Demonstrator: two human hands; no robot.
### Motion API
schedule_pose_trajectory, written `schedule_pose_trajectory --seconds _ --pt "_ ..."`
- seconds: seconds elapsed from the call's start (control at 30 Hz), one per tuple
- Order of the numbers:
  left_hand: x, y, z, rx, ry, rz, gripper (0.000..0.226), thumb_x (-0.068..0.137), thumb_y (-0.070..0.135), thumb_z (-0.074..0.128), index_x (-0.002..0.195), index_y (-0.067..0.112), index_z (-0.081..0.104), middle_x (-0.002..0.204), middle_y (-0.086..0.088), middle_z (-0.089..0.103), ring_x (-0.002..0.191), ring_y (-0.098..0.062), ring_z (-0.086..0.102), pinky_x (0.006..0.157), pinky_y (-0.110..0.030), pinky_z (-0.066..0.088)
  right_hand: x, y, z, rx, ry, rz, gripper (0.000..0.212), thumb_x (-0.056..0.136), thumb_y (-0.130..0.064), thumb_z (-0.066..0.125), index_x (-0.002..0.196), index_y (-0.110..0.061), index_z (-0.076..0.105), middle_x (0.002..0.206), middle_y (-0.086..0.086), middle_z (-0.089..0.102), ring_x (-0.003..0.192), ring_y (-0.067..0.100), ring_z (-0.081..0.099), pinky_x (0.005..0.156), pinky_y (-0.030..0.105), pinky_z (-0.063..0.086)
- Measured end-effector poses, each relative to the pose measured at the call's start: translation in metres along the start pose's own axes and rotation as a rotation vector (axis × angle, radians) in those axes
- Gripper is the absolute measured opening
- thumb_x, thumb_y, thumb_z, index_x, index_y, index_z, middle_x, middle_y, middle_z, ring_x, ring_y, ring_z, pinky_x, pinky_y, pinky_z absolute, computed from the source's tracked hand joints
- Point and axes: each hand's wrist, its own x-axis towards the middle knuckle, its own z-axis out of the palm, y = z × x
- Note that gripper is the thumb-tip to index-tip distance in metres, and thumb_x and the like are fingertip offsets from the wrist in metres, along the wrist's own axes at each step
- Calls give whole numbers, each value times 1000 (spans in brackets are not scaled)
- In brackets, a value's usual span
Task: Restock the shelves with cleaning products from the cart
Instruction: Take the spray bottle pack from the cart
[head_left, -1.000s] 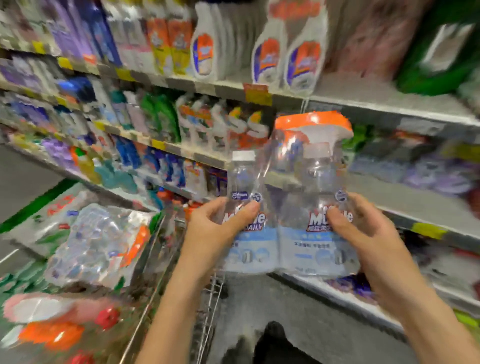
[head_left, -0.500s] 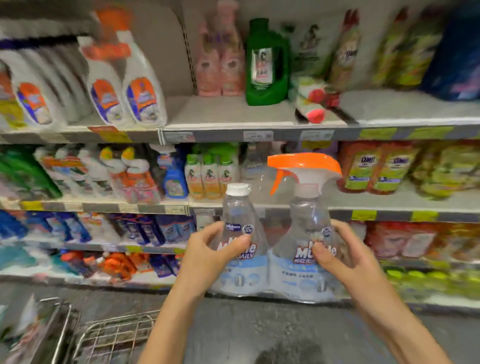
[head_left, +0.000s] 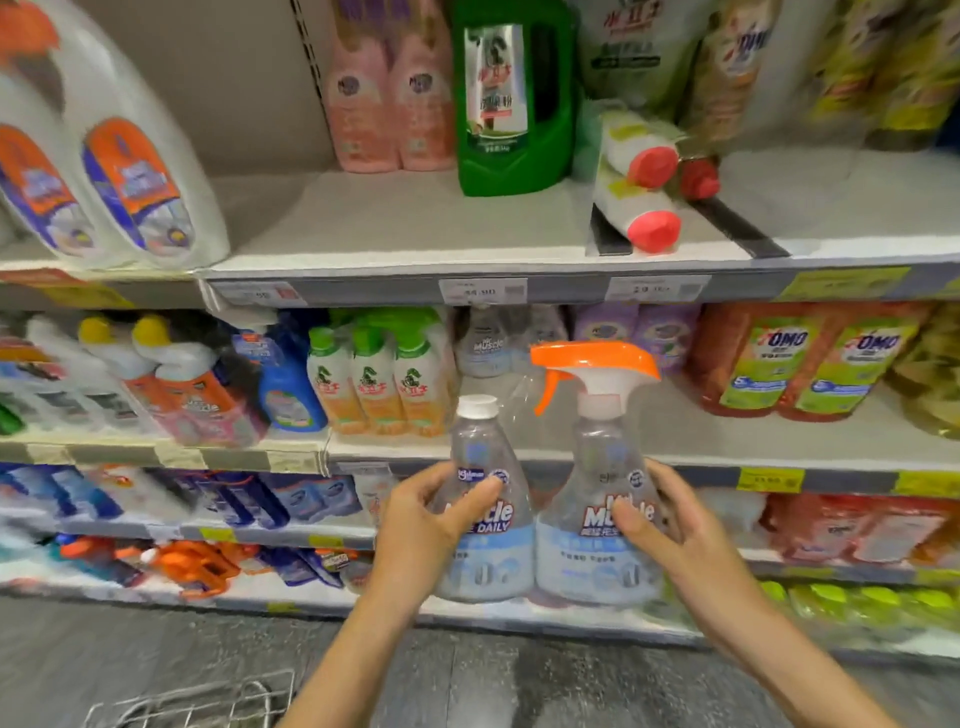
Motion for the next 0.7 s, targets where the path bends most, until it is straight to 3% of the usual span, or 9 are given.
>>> schedule_pose_trajectory --seconds 0.13,0.23,0.3,0.4,0.43,0.5,0.63,0.7 --pt "58 -44 7 6 0 31 45 66 51 67 85 10 72 83 -9 72 75 -5 62 66 -16 46 53 41 2 4 35 -23 36 73 -37 68 105 -52 65 109 -20 70 103 -3 64 75 8 48" --pt "97 -65 13 59 -22 104 60 72 54 63 92 -3 64 91 -24 63 76 -15 55 69 -31 44 92 61 2 -1 34 -42 37 74 -41 68 109 -53 62 115 -13 70 106 3 65 75 11 50" --pt "120 -71 16 71 -26 124 45 79 47 62 92 4 64 88 -9 68 79 -13 60 75 -29 46 117 70 0 -9 50 -66 37 74 -40 68 110 -50 63 113 -13 70 104 2 65 74 11 50" --pt "153 -80 21 112 -20 131 5 87 32 63 88 27 63 80 18 68 77 9 59 70 -7 41 151 76 -4 -49 60 -102 37 78 -31 65 114 -33 60 108 -15 71 100 0 66 74 10 50" --pt "162 -84 23 133 -26 132 7 89 27 63 92 31 60 84 20 67 80 10 58 73 -5 40 161 77 -4 -87 68 -119 36 80 -28 64 116 -30 57 107 -19 71 99 -4 65 76 8 48" --pt "180 -91 28 149 -7 142 18 90 18 63 95 33 54 93 21 60 82 6 54 76 -2 37 179 81 -4 -143 86 -154 35 83 -20 62 116 -30 54 104 -23 69 98 -9 62 78 5 44" --pt "206 -107 39 208 51 191 18 89 3 63 106 6 60 101 1 60 97 -8 51 83 -15 39 208 99 -5 -170 99 -159 39 77 -22 64 114 -30 54 108 -15 66 97 -8 62 79 8 46" --pt "214 -117 41 280 56 204 20 88 3 64 107 0 59 102 -1 57 96 -13 50 78 -4 34 217 111 -7 -197 86 -142 40 75 -23 65 113 -30 53 110 -10 64 97 -8 62 81 9 45"
